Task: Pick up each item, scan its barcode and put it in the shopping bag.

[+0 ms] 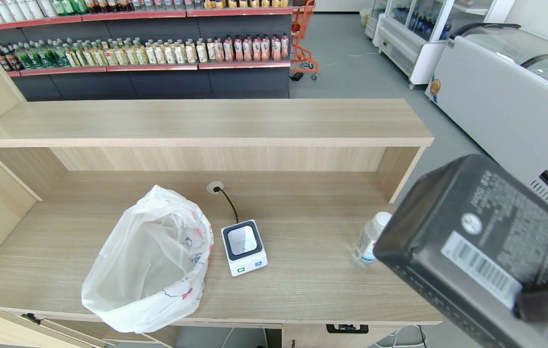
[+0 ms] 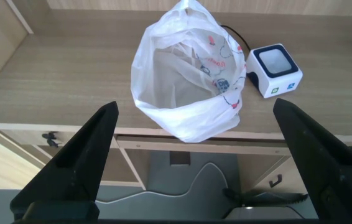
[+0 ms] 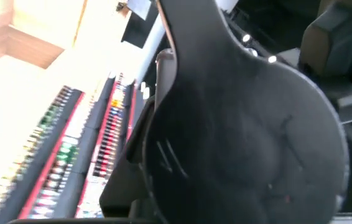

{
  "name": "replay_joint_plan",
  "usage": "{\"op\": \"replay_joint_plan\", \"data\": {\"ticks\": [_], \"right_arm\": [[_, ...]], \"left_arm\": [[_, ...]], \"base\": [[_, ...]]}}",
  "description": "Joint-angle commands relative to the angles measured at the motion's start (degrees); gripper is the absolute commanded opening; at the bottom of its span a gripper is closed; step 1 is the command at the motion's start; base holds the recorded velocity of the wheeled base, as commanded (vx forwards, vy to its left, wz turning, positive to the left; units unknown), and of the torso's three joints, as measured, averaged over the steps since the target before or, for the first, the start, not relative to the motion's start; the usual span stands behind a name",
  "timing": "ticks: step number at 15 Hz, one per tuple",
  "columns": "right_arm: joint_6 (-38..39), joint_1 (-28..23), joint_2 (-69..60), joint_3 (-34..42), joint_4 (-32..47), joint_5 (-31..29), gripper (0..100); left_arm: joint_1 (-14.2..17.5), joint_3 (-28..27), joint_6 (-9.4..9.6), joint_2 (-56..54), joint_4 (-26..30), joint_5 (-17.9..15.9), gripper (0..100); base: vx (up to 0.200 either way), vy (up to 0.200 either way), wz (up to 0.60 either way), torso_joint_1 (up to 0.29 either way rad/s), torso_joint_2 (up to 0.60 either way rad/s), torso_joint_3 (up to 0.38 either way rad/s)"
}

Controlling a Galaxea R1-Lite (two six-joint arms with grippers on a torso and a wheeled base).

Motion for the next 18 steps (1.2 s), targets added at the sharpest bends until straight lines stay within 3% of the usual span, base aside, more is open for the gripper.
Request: {"op": "replay_joint_plan", "data": {"ticks": [1, 2, 3, 4, 5, 6, 7, 8, 11, 12, 14, 18], "right_arm": [[13.74, -8.38, 1.2, -1.23, 3.31, -2.66, 0], [28.59, -14.09, -0.12, 0.44, 8.85, -12.15, 0], [46.17, -20.86, -5.22, -0.79, 13.42, -26.56, 0], [54.69, -24.37, -7.68, 0.09, 14.39, -34.74, 0], [61.55, -26.31, -8.47, 3.69, 16.32, -33.15, 0], [67.97, -27.71, -7.95, 3.52, 18.61, -27.27, 0], [73.24, -27.27, -7.07, 1.85, 19.48, -25.07, 0], [85.28, -26.57, -7.15, 1.14, 18.96, -25.24, 0], [134.23, -24.29, -7.51, -2.64, 19.31, -39.22, 0], [147.59, -24.99, -5.84, -4.48, 20.1, -40.98, 0], [159.11, -27.8, -5.13, -3.69, 23.09, -41.06, 0], [162.1, -26.66, -6.19, 0.79, 23.09, -41.24, 0]], "left_arm": [[0.0, 0.0, -0.02, -0.02, -0.06, 0.0, 100], [0.0, 0.0, -0.02, -0.02, 0.02, 0.0, 100], [0.0, 0.0, -0.02, -0.02, 0.02, 0.0, 100], [0.0, 0.0, -0.02, -0.02, 0.02, 0.0, 100], [0.0, 0.0, -0.02, -0.02, 0.02, 0.0, 100], [0.0, 0.0, -0.02, -0.02, 0.02, 0.0, 100], [0.0, 0.0, -0.02, -0.02, 0.02, 0.0, 100], [0.0, 0.0, -0.02, -0.02, -0.06, 0.0, 100], [0.0, 0.0, -0.02, -0.02, 0.02, 0.0, 100], [0.0, 0.0, -0.02, -0.02, 0.02, 0.0, 100], [0.0, 0.0, -0.02, -0.02, 0.02, 0.0, 100], [0.0, 0.0, -0.02, -0.02, -0.06, 0.0, 100]], "base": [[0.0, 0.0, 0.0, 0.0, 0.0, 0.0], [0.0, 0.0, 0.0, 0.0, 0.0, 0.0], [0.0, 0.0, 0.0, 0.0, 0.0, 0.0], [0.0, 0.0, 0.0, 0.0, 0.0, 0.0], [0.0, 0.0, 0.0, 0.0, 0.0, 0.0], [0.0, 0.0, 0.0, 0.0, 0.0, 0.0], [0.0, 0.0, 0.0, 0.0, 0.0, 0.0], [0.0, 0.0, 0.0, 0.0, 0.0, 0.0], [0.0, 0.0, 0.0, 0.0, 0.0, 0.0], [0.0, 0.0, 0.0, 0.0, 0.0, 0.0], [0.0, 0.0, 0.0, 0.0, 0.0, 0.0], [0.0, 0.0, 0.0, 0.0, 0.0, 0.0]]}}
